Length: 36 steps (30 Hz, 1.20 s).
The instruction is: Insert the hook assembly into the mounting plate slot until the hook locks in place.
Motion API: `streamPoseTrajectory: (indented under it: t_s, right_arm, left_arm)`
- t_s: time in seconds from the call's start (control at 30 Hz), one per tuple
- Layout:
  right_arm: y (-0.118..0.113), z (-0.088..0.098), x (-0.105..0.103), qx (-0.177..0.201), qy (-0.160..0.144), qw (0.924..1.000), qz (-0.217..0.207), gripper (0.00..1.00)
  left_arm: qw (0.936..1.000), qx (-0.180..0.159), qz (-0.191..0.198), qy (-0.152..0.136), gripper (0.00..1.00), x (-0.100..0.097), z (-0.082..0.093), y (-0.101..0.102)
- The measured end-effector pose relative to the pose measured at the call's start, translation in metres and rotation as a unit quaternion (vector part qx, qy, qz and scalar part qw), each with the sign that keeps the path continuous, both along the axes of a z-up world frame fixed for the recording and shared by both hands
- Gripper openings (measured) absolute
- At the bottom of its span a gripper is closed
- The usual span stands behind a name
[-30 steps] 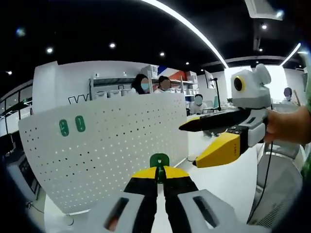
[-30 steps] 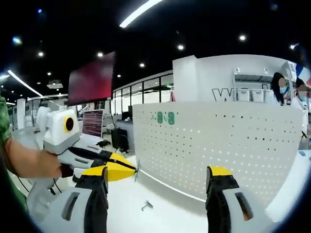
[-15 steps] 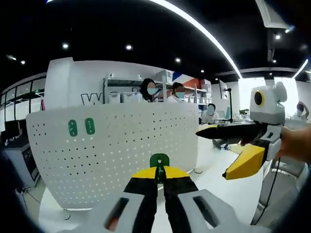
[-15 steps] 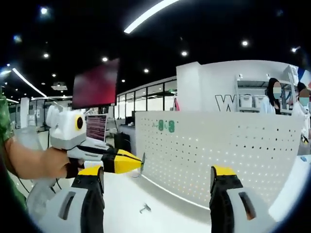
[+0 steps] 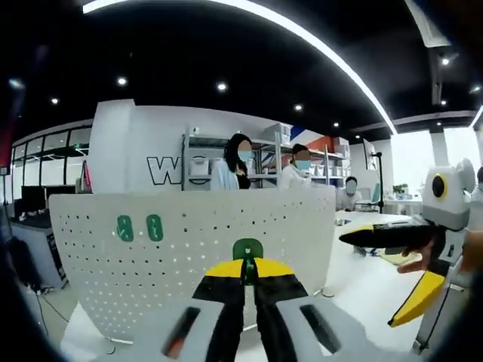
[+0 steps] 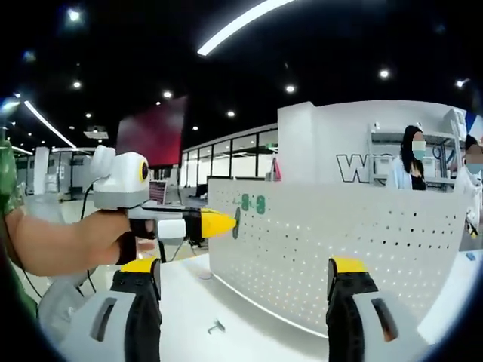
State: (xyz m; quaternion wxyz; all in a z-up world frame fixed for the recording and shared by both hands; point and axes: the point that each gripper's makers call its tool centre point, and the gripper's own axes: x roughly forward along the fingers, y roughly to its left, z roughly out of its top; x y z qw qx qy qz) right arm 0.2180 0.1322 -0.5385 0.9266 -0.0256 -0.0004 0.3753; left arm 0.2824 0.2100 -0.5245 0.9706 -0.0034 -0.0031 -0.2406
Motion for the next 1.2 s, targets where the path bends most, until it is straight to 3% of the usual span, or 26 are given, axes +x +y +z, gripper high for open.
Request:
streamPoseTrajectory:
  t_s: [0.33,0.53,1.2]
  right_arm:
    - [-0.002,-0.004,0.006,-0.004,0.007,1.0,-0.005,0.94]
    - [-0.001,0.003,0.014,0.0,0.0,0.9999,-0.01,0.94]
    - [-0.011,0.001,0.022,-0.004,0.004,0.9996,-0.026,0.94]
  left_arm:
    - [0.9992,-0.016,0.035,-0.007,0.03,0.029,0.009,0.007]
    - [0.9985,-0.012,0.052,-0.013,0.03,0.055,0.015,0.011]
    - [0.9956,-0.015,0.093,-0.009,0.03,0.107,0.014,0.025]
